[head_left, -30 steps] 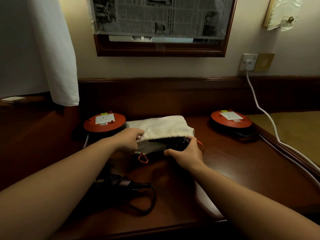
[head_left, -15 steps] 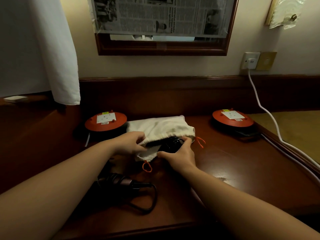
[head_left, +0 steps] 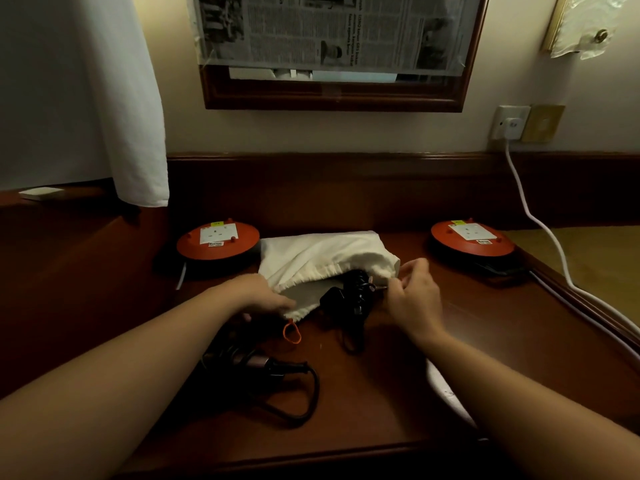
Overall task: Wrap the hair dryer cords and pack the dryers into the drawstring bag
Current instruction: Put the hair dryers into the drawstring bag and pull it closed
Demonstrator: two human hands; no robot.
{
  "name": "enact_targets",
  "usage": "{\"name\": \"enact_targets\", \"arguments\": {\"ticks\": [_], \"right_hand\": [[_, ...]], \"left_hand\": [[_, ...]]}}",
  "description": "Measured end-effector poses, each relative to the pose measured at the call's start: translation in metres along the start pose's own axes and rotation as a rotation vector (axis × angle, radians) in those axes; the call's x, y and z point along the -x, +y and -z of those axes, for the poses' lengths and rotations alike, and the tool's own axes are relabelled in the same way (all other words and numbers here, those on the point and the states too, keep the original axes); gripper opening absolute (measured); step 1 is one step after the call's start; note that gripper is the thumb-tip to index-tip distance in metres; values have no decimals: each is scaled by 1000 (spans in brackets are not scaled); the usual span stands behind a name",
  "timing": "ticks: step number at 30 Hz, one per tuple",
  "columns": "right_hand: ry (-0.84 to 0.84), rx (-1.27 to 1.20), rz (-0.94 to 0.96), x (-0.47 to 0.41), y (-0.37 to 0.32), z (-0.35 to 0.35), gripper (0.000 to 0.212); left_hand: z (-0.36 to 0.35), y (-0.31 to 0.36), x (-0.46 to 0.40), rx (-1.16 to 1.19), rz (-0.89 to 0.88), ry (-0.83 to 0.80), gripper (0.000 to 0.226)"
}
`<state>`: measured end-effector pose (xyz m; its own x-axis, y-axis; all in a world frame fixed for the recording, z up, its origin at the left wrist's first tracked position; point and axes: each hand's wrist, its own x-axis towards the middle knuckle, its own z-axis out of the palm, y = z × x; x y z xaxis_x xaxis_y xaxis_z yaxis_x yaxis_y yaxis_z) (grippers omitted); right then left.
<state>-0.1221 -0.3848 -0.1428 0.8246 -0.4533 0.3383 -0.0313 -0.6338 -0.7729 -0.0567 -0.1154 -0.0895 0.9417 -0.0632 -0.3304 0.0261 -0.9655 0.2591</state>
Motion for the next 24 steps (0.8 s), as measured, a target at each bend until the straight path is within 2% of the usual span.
{"name": "enact_targets", "arguments": {"ticks": [2, 4, 5, 7, 9, 12, 15, 18, 21, 24], "right_hand": [[10, 137, -2, -17, 6, 8, 33], [-107, 300, -44, -30, 13, 8, 56], [-165, 358, -61, -35, 16, 5, 56], [-223, 369, -44, -41, 21, -3, 33], [-180, 251, -21, -45, 26, -5, 11], [-105, 155, -67, -45, 25, 8, 13], [-102, 46, -102, -47, 21, 11, 14], [-93, -340, -360, -54, 26, -5, 16], [-85, -604, -516, -53, 18, -6, 8], [-114, -635, -475, -54, 14, -1, 14]], "left_hand": [[-6, 4, 4, 0, -4, -97, 81], [-12, 7, 5, -17, -15, -135, 64], [-14, 6, 4, -42, -24, -139, 51], [-17, 6, 4, -93, -29, -146, 30], [-18, 2, 1, -46, -16, -136, 21], [-10, -9, -7, 135, -8, -55, 20], [-1, -16, -11, 214, -32, 115, 15], [-5, -15, -17, 324, -71, 245, 26], [-10, -12, -17, 484, -85, 140, 18], [-14, -11, -19, 604, -103, 52, 28]]}}
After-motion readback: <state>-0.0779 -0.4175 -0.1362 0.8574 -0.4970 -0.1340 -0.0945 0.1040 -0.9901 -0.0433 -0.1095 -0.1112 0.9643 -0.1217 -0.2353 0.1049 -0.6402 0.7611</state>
